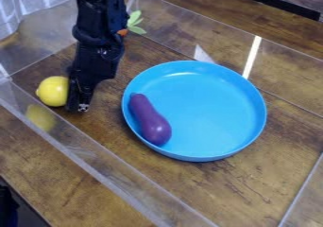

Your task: Put the lemon on the blue tray

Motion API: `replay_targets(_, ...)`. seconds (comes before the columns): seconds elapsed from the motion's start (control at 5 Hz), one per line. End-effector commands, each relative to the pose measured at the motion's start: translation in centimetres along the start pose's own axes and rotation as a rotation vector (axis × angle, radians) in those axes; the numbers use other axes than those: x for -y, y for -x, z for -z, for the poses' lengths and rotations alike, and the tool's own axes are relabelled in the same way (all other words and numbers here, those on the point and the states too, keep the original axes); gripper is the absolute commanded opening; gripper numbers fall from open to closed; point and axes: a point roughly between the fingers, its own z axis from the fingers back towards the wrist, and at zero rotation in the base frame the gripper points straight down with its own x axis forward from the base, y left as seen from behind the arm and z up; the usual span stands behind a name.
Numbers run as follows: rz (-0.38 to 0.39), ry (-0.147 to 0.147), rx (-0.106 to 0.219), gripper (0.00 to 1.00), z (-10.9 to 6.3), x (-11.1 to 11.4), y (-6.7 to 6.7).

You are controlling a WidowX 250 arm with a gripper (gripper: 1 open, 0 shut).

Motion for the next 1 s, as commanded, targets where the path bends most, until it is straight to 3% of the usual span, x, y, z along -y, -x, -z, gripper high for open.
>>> replay_targets(0.0, 0.009, -0.079, 0.047, 0.00, -2.9, -0.7, -0.6)
replay_targets(0.8, 0.018, -0.086, 0.027, 0.00, -4.3, -0.7, 0.0)
